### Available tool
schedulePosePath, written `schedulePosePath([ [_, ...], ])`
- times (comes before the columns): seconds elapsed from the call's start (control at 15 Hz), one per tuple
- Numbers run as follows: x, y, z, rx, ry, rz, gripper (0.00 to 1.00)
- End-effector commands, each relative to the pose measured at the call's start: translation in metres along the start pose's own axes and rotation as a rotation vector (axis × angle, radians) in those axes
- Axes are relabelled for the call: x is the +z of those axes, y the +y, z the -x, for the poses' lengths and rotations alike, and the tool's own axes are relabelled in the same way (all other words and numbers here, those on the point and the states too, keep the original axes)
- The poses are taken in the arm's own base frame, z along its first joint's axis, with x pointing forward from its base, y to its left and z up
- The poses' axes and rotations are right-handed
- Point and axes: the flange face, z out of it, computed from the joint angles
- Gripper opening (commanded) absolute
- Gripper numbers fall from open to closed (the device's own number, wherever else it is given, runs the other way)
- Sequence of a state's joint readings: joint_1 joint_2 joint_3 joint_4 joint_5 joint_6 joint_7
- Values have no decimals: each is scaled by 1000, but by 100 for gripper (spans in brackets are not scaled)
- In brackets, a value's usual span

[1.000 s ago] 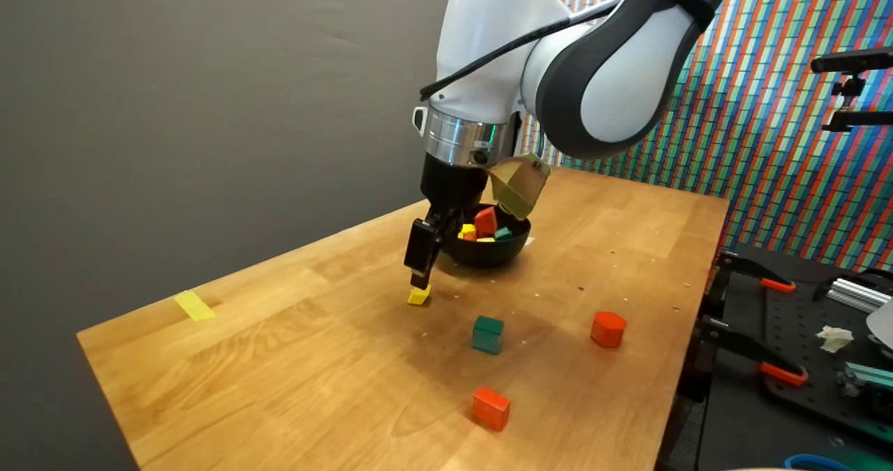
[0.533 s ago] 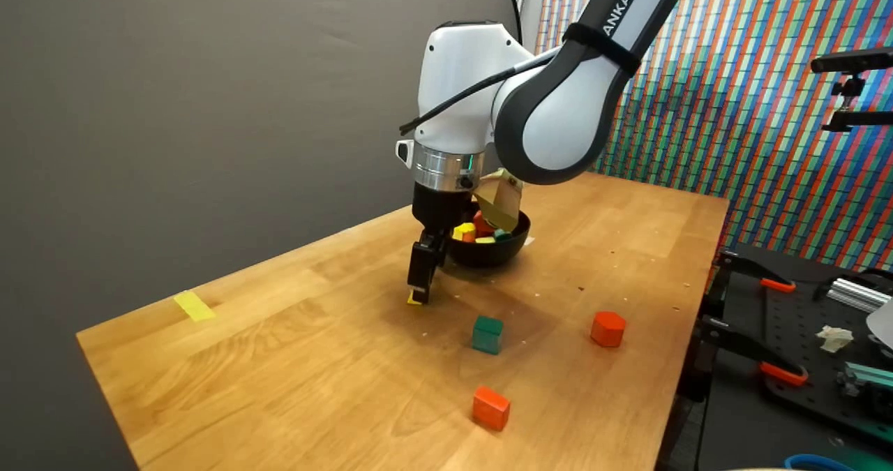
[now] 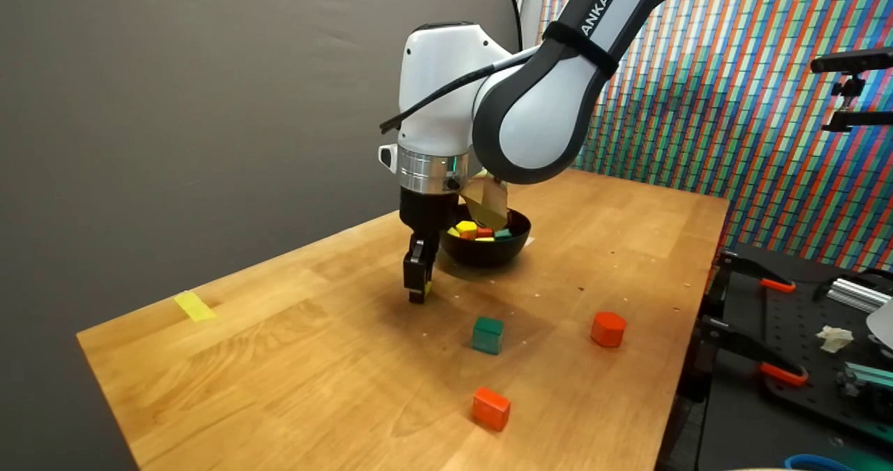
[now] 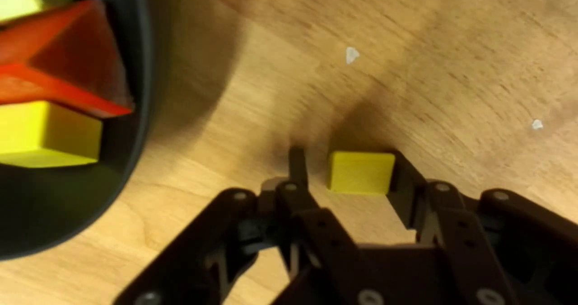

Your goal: Put the colored blocks into the black bowl

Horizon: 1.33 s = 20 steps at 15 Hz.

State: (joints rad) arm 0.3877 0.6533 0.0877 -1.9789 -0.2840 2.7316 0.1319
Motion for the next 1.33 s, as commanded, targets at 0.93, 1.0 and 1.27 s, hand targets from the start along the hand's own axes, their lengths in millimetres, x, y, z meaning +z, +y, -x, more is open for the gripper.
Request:
schedulePosePath([
  [0.93,-125,105,48,295,140,214,16],
  [1.0,-120,110,55,315,126,203,16],
  [1.27,-103,113,71,334,85,173,59],
])
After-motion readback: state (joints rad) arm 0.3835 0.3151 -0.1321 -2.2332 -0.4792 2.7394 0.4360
